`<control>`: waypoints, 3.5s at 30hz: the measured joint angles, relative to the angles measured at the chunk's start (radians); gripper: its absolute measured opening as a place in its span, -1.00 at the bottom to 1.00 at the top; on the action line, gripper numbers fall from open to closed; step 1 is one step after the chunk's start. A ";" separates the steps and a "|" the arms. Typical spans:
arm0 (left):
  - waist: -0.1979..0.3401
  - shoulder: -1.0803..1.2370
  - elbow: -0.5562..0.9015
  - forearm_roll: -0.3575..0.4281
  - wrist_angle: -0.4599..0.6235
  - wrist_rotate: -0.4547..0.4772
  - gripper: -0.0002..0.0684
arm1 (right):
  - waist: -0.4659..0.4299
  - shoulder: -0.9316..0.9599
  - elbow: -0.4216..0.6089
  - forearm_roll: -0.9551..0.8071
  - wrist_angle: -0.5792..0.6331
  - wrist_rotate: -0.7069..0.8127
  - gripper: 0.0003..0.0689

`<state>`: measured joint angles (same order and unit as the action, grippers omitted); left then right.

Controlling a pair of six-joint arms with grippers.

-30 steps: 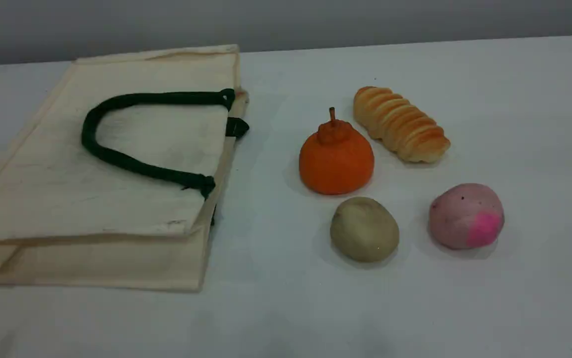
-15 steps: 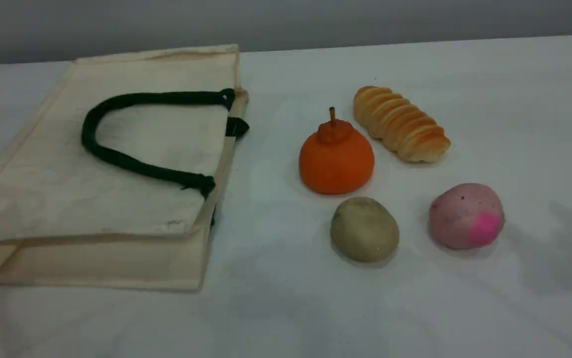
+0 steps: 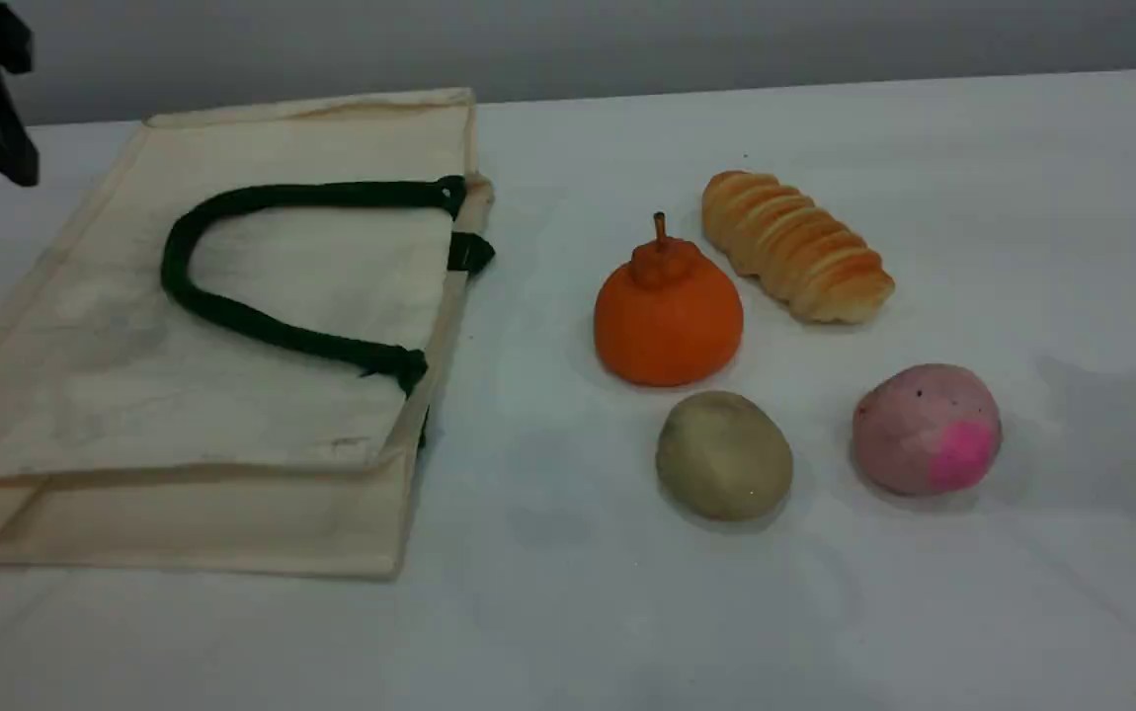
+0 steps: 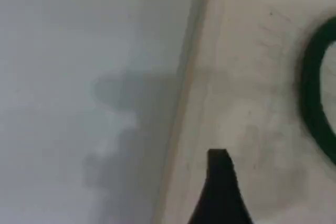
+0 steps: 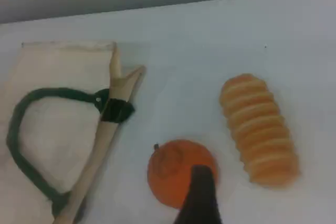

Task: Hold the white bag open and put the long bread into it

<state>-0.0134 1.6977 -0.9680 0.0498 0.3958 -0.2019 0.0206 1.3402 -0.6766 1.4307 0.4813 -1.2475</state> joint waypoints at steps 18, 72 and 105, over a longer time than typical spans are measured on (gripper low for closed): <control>-0.062 0.218 -0.180 -0.080 0.042 0.147 0.38 | 0.000 0.030 0.000 0.032 -0.021 -0.045 0.58; -0.103 0.426 -0.234 -0.076 0.000 0.170 -0.03 | 0.000 0.029 0.000 0.047 -0.013 -0.063 0.58; -0.237 0.044 -0.660 -0.307 0.567 0.444 -0.71 | 0.000 0.029 0.000 0.073 0.017 -0.074 0.58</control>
<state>-0.2504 1.7417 -1.6282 -0.2572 0.9631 0.2419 0.0206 1.3692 -0.6766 1.5040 0.4986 -1.3218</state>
